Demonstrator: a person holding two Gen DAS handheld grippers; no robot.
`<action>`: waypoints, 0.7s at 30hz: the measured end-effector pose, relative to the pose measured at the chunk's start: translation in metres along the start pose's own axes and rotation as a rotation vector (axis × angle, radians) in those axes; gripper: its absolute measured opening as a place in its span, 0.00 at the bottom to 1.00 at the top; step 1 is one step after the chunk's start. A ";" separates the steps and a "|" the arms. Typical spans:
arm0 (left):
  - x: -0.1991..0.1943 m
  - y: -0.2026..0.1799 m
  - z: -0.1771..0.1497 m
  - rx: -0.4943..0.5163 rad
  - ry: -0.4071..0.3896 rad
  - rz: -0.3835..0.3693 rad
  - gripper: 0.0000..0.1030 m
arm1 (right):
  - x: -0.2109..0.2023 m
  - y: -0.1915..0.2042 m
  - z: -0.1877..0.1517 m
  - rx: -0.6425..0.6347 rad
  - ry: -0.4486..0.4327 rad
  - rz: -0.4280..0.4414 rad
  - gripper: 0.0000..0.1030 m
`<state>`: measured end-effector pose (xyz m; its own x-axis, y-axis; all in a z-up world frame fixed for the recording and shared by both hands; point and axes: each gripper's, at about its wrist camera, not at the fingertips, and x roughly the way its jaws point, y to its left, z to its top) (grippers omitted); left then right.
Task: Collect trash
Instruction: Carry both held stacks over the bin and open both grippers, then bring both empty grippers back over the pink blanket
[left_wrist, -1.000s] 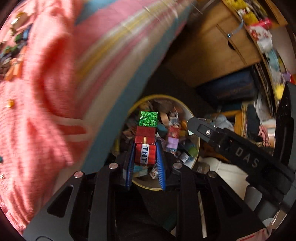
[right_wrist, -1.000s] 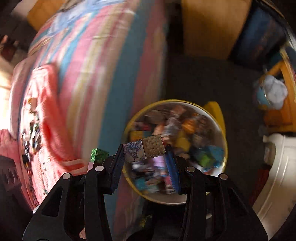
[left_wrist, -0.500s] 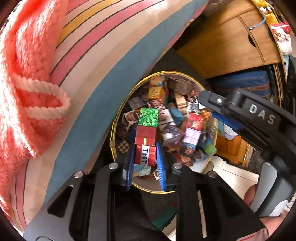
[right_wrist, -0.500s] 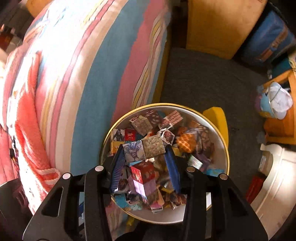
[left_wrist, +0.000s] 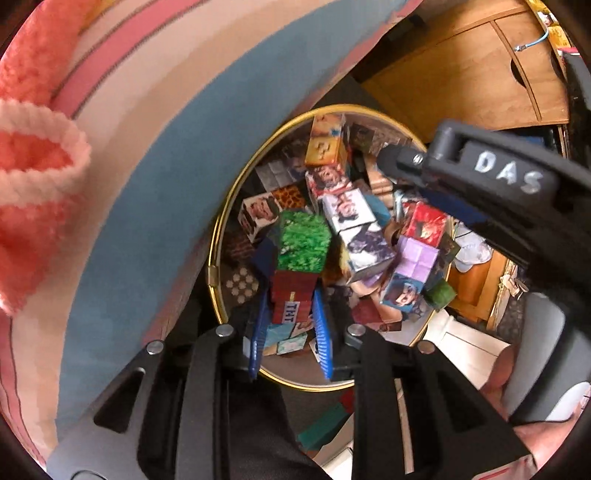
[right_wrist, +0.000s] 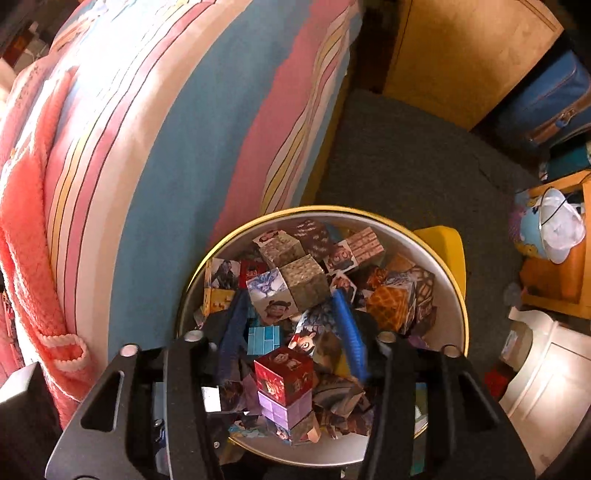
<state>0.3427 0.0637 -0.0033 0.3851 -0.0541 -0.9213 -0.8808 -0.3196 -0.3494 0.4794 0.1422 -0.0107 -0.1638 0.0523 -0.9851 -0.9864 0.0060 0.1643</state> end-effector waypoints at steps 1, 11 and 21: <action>0.002 -0.001 -0.002 0.000 -0.002 -0.001 0.23 | 0.003 -0.001 -0.002 0.007 0.016 -0.003 0.57; -0.007 0.008 -0.009 0.015 -0.017 -0.010 0.45 | -0.013 -0.010 -0.015 0.104 -0.011 0.003 0.62; -0.078 0.025 -0.015 0.000 -0.136 -0.047 0.45 | -0.061 0.035 -0.017 0.066 -0.087 0.029 0.62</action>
<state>0.2946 0.0463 0.0627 0.3851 0.0893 -0.9186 -0.8627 -0.3187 -0.3926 0.4542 0.1227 0.0542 -0.1873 0.1399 -0.9723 -0.9777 0.0693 0.1983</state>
